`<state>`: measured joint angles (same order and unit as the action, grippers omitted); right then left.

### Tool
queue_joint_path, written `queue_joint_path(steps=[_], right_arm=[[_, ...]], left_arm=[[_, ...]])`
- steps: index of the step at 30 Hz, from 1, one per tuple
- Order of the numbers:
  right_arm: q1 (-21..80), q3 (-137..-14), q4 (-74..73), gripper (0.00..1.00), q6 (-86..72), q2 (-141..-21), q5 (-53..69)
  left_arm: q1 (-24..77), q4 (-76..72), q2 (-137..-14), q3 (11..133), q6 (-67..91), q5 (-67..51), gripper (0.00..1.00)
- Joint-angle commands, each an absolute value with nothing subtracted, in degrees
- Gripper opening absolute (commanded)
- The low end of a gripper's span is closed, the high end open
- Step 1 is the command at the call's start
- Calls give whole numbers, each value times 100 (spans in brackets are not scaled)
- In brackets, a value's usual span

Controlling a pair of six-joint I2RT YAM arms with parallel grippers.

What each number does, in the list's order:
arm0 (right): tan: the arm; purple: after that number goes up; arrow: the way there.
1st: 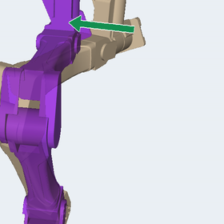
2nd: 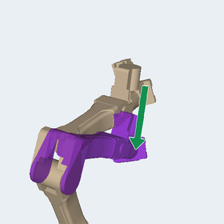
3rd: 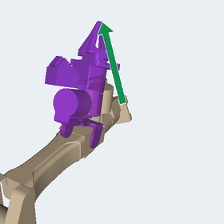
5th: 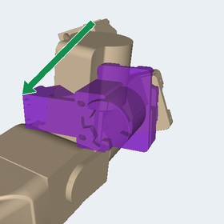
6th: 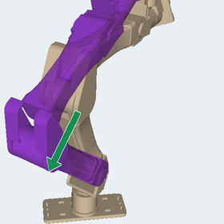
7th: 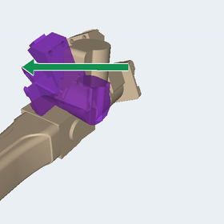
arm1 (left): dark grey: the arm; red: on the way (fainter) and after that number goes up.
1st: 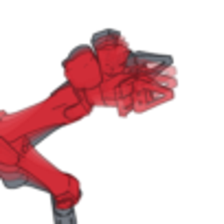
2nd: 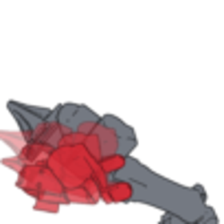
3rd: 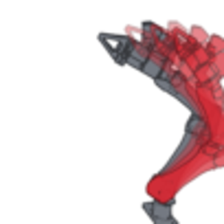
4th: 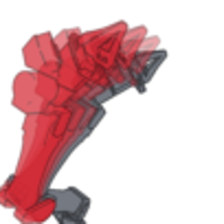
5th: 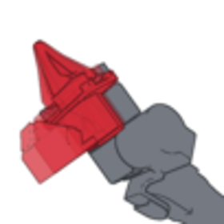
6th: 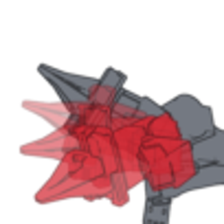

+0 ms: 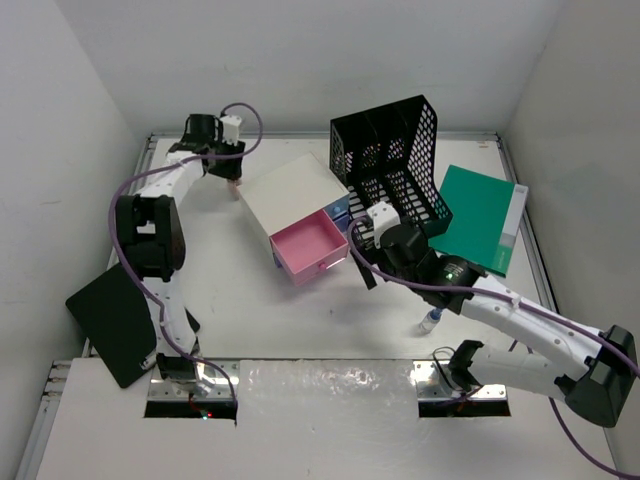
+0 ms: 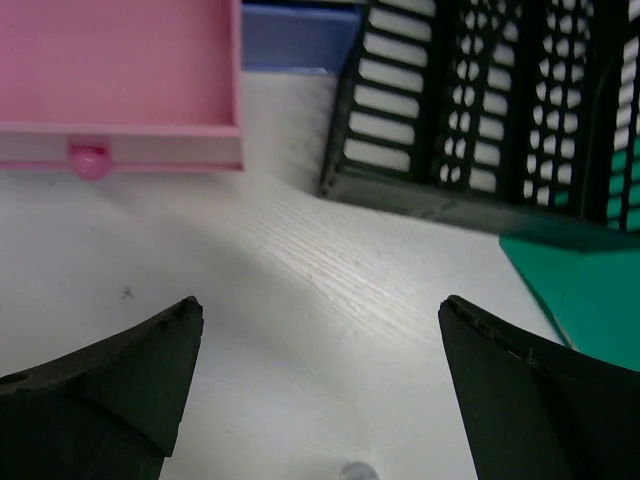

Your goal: Organize the desk

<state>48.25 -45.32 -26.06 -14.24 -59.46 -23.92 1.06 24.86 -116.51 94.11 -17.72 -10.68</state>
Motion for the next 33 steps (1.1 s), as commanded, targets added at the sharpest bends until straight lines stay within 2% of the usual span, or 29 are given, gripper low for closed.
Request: queue_joint_path(steps=[1, 4, 9, 14, 20, 25, 28, 33], right_arm=[[4843, -4920, -1661, 96, -572, -5862, -1592], [4851, -5501, -1513, 93, -213, -5959, -1337], [4851, -5545, -319, 94, 412, -5958, -616], [4860, -6309, -36, 94, 825, -6591, -18], [5115, -6521, 931, 94, 1494, -6995, 184], [5238, -6644, 1178, 94, 1986, -7417, 97], [5238, -6662, 1178, 95, 2074, -7523, 132], [5212, -6293, 1520, 98, 1995, -7400, 183]], left_arm=[[9, 2635, -10996, 10334, -1845, -905, 0], [9, 3152, -10637, 11055, -1916, -1063, 0], [9, 3954, -9943, 11857, -1846, -1852, 0], [9, 4174, -8984, 11006, -1775, -3090, 0], [465, 5361, -8227, 10847, -2610, -3664, 0], [878, 4888, -7480, 9627, -2347, -3850, 0], [1396, 4632, -7330, 9370, -2197, -3551, 0], [1704, 3930, -7391, 9054, -1654, -3841, 0]])
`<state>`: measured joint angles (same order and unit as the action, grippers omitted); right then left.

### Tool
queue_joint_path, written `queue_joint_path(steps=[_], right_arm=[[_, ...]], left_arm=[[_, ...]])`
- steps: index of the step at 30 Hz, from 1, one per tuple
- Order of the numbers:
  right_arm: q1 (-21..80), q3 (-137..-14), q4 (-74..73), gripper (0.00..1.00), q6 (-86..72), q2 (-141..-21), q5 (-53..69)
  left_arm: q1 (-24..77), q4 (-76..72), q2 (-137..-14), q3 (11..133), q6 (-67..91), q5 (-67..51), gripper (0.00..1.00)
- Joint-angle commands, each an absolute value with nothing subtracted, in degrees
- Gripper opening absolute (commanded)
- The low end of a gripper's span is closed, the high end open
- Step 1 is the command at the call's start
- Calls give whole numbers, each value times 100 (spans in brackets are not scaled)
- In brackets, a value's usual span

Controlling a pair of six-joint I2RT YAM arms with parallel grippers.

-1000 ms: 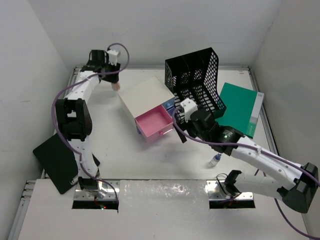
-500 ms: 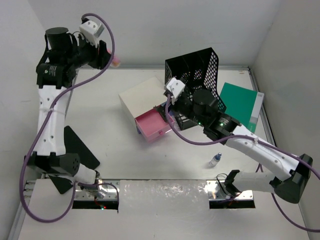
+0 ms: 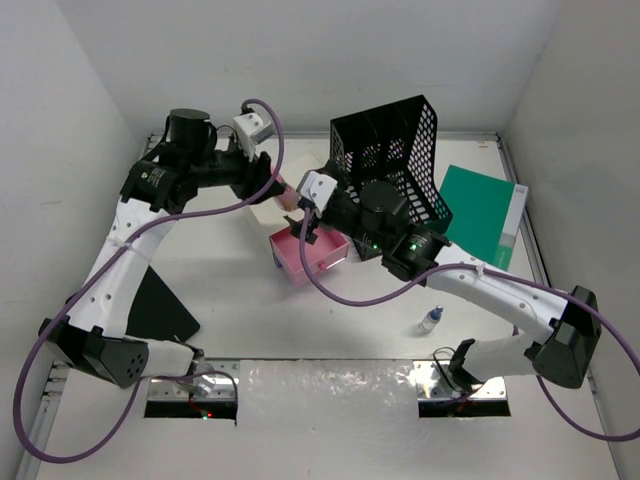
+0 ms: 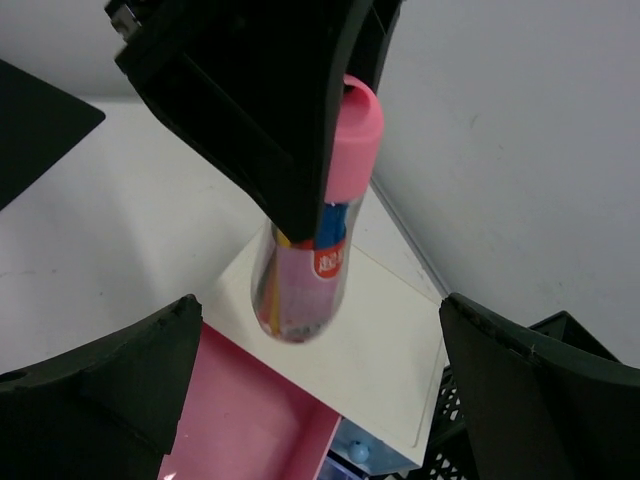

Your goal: Organize the desk

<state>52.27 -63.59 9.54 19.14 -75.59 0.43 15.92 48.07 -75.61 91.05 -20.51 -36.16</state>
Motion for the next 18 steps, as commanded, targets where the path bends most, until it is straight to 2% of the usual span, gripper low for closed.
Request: queue_joint_path(steps=[1, 7, 13, 18], right_arm=[[5212, -6371, 1468, 99, 1960, -7418, 228], [5063, -6732, 1187, 95, 1635, -7787, -140], [4940, -6855, 1388, 94, 1600, -8181, 236], [4922, -6988, 1502, 89, 1530, -8481, 334]], left_arm=[[1731, 3850, -7426, 9018, -1583, -3763, 0], [1767, 3955, -7471, 8991, -1705, -3437, 0], [1767, 4131, -7357, 9079, -1767, -3910, 0], [1767, 3999, -7234, 8790, -1767, -4051, 0]])
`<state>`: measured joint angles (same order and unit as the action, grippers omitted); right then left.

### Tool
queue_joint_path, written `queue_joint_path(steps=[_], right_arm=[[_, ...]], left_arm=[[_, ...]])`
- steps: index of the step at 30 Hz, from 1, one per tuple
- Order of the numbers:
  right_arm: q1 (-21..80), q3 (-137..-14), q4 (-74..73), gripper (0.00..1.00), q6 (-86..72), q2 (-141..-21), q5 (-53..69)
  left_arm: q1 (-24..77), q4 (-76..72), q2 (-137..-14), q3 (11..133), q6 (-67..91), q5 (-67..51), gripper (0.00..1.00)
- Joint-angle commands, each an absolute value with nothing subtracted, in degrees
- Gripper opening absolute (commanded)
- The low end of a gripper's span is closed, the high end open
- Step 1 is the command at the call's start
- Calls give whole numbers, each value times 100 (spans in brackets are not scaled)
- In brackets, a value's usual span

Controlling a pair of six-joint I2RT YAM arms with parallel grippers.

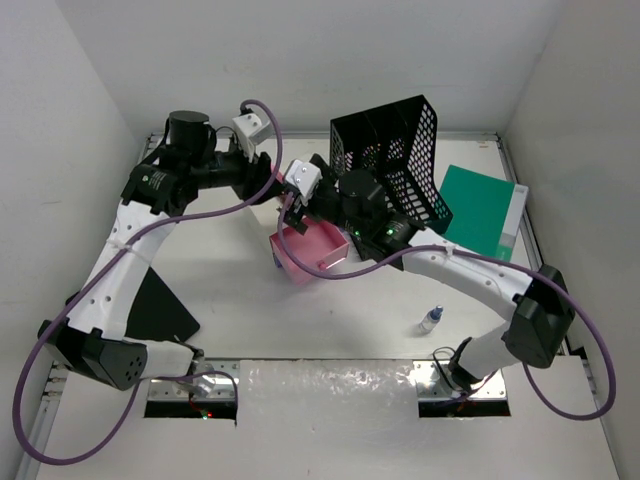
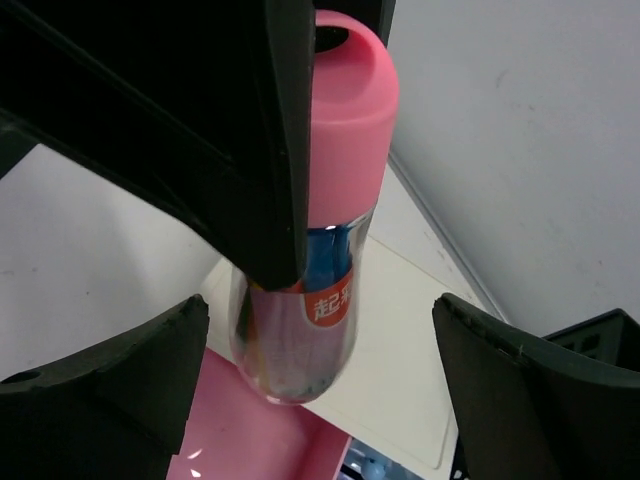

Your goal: Organize the desk

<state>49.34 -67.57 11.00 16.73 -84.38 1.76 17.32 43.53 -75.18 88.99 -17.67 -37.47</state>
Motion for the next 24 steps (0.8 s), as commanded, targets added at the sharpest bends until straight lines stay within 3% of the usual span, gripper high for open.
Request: queue_joint_path(steps=[1, 4, 7, 8, 9, 10, 12, 13, 17, 24], right_arm=[[4922, -6979, 1633, 86, 1494, -8516, 325], [4922, -6935, 1967, 77, 1337, -8604, 273], [4922, -7013, 2092, 51, 1213, -8762, 220], [4913, -7031, 2074, 28, 1195, -8806, 211], [4922, -7066, 2013, 19, 1187, -8789, 133], [4922, -7101, 1778, 12, 1126, -8780, 62], [4913, -7163, 1400, 0, 1116, -8693, -139], [4904, -7198, 849, 0, 1142, -8666, -341], [4860, -7427, -630, 0, 1353, -8780, -501], [4852, -7453, -1659, 0, 1529, -9184, -386]], left_arm=[[1767, 3956, -7225, 8763, -1749, -4060, 0], [1767, 3955, -7251, 8657, -1749, -4271, 0], [1767, 4183, -7277, 8631, -1924, -4666, 0], [1767, 4244, -7277, 8666, -2029, -4667, 0], [1767, 4280, -7260, 8683, -2091, -4632, 0], [1767, 4324, -7234, 8701, -2257, -4397, 33], [1767, 4289, -7181, 8719, -2364, -3819, 88], [1758, 4280, -7172, 8736, -2416, -3614, 99], [1670, 4254, -7146, 8929, -2417, -2840, 100], [627, 4026, -7005, 8746, -2312, -3242, 100]])
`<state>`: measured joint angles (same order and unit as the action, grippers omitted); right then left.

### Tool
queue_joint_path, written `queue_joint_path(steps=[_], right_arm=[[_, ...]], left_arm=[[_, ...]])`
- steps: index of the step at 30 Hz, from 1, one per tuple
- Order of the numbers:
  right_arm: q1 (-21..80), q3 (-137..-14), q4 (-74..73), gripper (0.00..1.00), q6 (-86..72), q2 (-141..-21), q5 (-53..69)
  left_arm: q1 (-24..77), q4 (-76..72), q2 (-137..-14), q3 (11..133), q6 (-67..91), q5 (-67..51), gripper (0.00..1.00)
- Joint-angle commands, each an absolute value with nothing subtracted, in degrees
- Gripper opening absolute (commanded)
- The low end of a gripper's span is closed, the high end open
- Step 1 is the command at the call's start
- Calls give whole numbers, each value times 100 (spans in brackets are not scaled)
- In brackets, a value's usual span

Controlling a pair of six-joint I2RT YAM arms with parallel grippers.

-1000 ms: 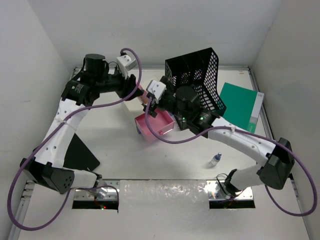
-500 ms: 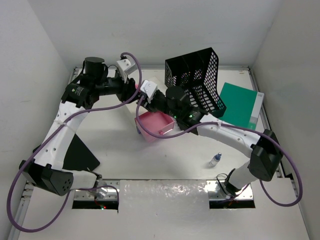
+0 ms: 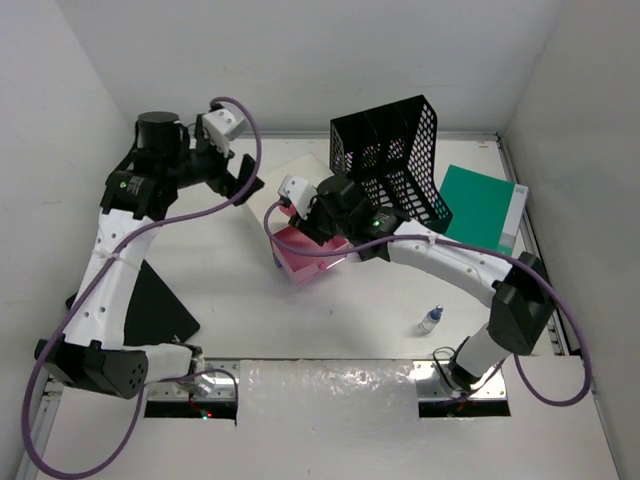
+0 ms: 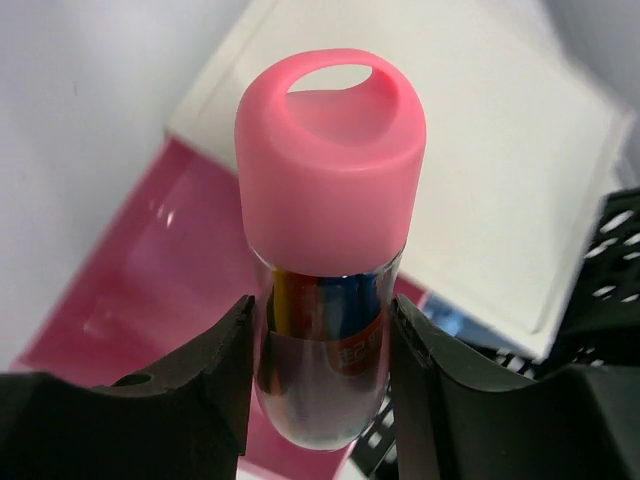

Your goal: Organize the desk

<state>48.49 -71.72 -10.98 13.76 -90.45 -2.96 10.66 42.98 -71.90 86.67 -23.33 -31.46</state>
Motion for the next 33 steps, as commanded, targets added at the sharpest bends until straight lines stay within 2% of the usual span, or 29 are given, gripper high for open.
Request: queue_joint_path(steps=[1, 3, 5, 8, 10, 11, 17, 22, 25, 26, 27, 29, 33], right_arm=[[4852, -7497, -1757, 0, 1555, -9237, -422], [4851, -7620, -2020, 2, 1643, -9342, -431], [4852, -7829, -2214, 13, 1670, -9544, -544], [4852, -8085, -2478, 41, 1573, -9756, -799], [4852, -8112, -2470, 51, 1547, -9747, -870], [4852, -8130, -2452, 60, 1556, -9730, -879], [4852, -8463, -2618, 81, 1547, -9607, -905], [4860, -8622, -2707, 82, 1038, -9186, -818], [4852, -7975, -2330, 80, 678, -8615, -529], [4860, -7850, -2216, 77, 372, -8483, -527], [4852, -7718, -2206, 67, 186, -8247, -571], [4860, -7227, -2215, 58, -592, -7851, -939], [4887, -6137, -2145, 57, -1800, -7428, -1091]], left_arm=[[528, 3999, -7022, 8684, -2303, -3278, 100], [475, 3868, -7101, 8526, -2303, -3069, 100], [475, 3622, -7163, 8166, -2189, -2692, 100], [475, 3191, -7426, 7805, -2101, -2243, 99], [475, 2866, -7637, 7621, -2101, -1838, 100], [475, 2787, -7760, 7603, -2127, -1663, 100], [545, 2479, -8225, 7708, -2259, -1267, 100], [931, 2286, -8472, 7778, -2390, -599, 100], [1055, 2154, -8630, 7822, -2426, -282, 100], [1063, 2110, -8727, 7848, -2426, -220, 100], [1063, 2101, -8788, 7910, -2417, -185, 100], [1063, 2101, -9017, 8041, -2417, -80, 99], [1063, 2066, -9316, 8165, -2487, -26, 100]])
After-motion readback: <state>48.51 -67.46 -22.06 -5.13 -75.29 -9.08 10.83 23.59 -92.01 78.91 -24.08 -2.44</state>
